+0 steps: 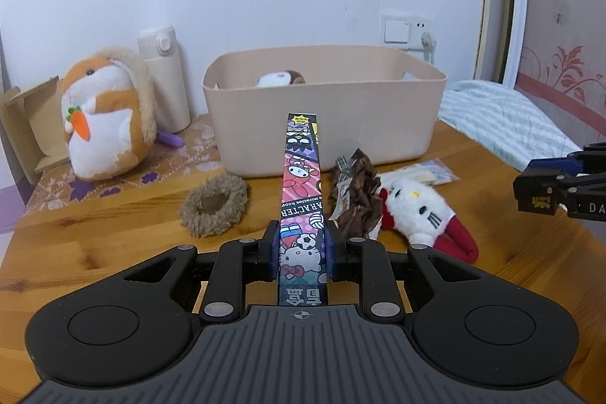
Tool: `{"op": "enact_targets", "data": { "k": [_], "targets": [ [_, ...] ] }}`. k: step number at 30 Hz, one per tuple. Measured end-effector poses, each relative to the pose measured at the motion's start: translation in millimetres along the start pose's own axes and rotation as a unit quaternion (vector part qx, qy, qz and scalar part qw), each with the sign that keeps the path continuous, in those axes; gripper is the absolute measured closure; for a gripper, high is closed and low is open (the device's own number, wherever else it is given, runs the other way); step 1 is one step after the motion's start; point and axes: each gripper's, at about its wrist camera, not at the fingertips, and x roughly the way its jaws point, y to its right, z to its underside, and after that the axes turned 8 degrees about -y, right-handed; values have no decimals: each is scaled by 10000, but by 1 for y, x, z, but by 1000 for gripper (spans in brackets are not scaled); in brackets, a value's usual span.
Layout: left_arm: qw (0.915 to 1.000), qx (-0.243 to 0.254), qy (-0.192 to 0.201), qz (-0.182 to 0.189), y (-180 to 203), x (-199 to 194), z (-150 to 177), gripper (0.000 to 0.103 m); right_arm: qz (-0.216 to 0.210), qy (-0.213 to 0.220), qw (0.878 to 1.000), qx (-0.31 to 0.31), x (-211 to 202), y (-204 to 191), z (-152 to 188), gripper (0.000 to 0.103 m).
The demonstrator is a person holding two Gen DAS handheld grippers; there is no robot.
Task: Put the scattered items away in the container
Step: 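Lift both boxes and carry them over the basket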
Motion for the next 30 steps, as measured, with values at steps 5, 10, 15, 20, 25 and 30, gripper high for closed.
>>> {"op": "enact_targets", "data": {
  "k": [5, 10, 15, 20, 25, 30],
  "targets": [
    [9999, 17, 156, -26, 1, -10, -7, 80, 15, 176, 9998, -1, -12, 1, -9, 74],
    [9995, 35, 314, -56, 1, -18, -17, 80, 22, 341, 9994, -24, -19, 0, -19, 74],
    [9989, 31, 457, -88, 2, -23, -31, 80, -37, 497, 9988, -7, -25, 2, -31, 74],
    [9979, 12, 637, -111, 4, -27, -47, 80, -30, 648, 9979, -34, -30, 3, -45, 74],
    [9967, 9, 796, -159, 6, -30, -67, 80, -32, 743, 9972, -49, -31, 5, -58, 74],
    [9955, -23, 926, -210, 6, -28, -87, 80, -71, 833, 9965, 6, -28, 8, -73, 74]
  ]
}}
